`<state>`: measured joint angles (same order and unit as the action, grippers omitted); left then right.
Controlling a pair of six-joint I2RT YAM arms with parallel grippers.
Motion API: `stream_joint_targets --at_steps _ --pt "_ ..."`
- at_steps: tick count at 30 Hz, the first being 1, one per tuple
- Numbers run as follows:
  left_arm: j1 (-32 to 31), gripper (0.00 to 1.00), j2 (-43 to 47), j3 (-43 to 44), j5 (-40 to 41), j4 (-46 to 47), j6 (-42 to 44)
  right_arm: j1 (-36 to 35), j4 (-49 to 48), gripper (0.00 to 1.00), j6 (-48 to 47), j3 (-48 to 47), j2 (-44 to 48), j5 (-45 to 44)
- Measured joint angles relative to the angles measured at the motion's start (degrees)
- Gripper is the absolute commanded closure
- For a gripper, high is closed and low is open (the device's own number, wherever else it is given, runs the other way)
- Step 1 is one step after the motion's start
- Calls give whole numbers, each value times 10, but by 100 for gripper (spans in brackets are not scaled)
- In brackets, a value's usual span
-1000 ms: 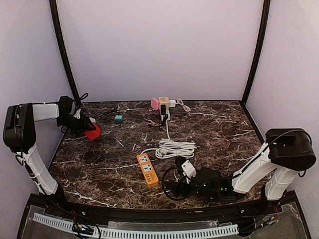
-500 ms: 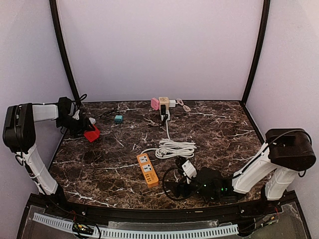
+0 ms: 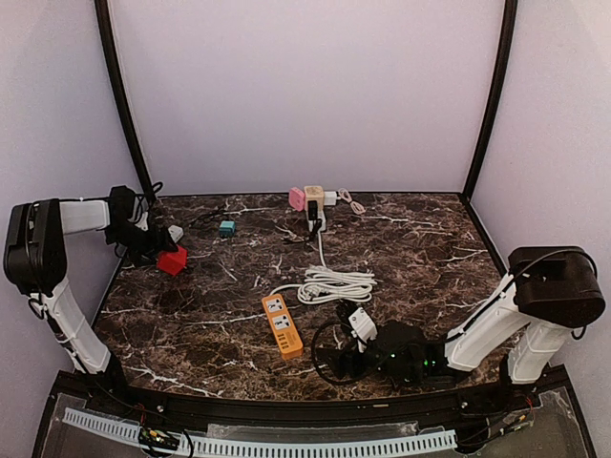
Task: Pull the plug off the socket
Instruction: Place the plug at the center of the board.
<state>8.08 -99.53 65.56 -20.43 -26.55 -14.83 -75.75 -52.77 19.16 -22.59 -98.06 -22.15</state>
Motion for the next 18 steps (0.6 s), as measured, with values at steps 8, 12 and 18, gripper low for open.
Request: stream_joint_targets --at_steps 8,12,18 --pt "2 1 50 -10 45 -6 0 0 0 15 0 0 0 0" --pt "2 1 66 -13 60 -6 0 0 0 15 0 0 0 0" --pt "2 1 80 -19 64 -6 5 0 1 15 0 0 0 0"
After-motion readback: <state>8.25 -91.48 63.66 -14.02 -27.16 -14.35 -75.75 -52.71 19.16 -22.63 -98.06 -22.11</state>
